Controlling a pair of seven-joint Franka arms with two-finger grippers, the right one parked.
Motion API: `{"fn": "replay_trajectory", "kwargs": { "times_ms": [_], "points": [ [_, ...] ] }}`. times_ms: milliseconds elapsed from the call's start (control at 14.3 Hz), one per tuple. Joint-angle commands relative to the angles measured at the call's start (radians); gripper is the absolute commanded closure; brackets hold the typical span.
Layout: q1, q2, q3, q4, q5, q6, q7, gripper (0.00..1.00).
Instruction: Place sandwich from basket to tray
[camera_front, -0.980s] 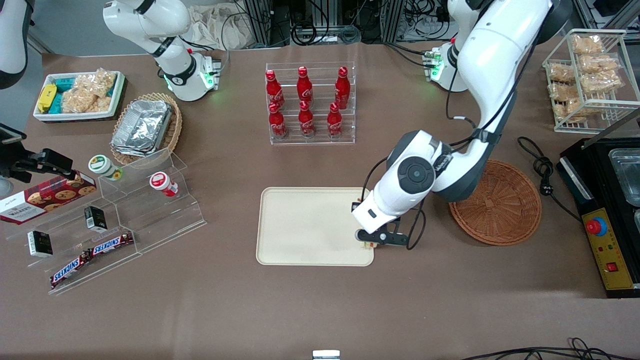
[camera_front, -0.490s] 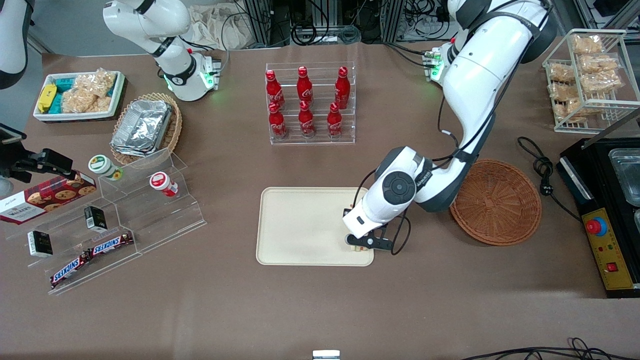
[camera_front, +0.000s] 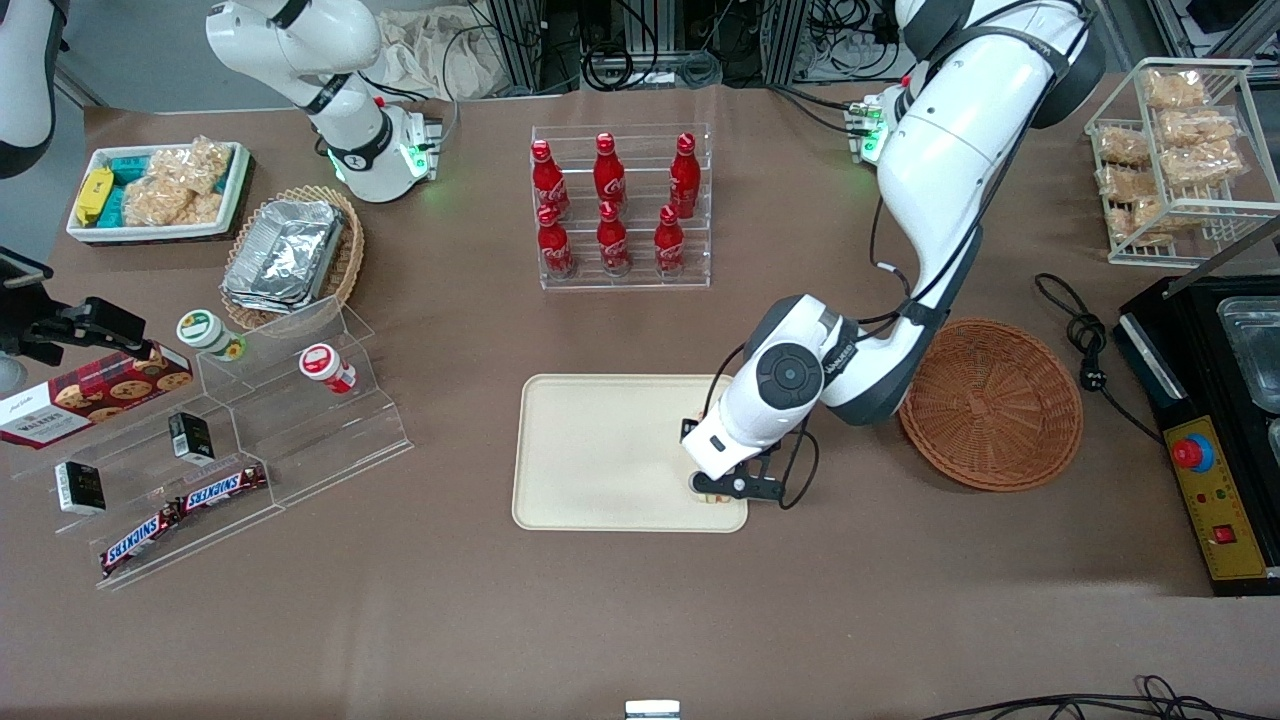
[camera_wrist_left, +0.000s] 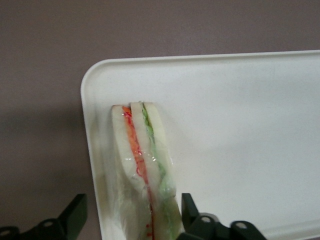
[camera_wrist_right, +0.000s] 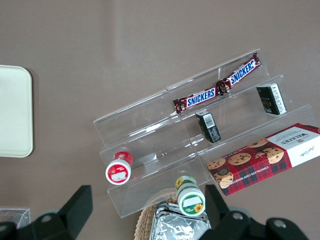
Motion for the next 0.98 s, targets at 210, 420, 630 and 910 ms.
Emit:
{"fn": "replay_trajectory", "kwargs": {
  "times_ms": [210, 420, 630, 910],
  "points": [
    [0.064, -0.271, 0.034, 0.000, 0.010, -0.287, -0.012, 0.01],
    [0.147, -0.365, 0.032, -0.005, -0.007, -0.396, 0.072, 0.01],
    [0.252, -0.453, 0.032, -0.008, -0.016, -0.525, 0.235, 0.01],
    [0.393, -0.548, 0.038, -0.023, -0.064, -0.546, 0.436, 0.01]
  ]
}}
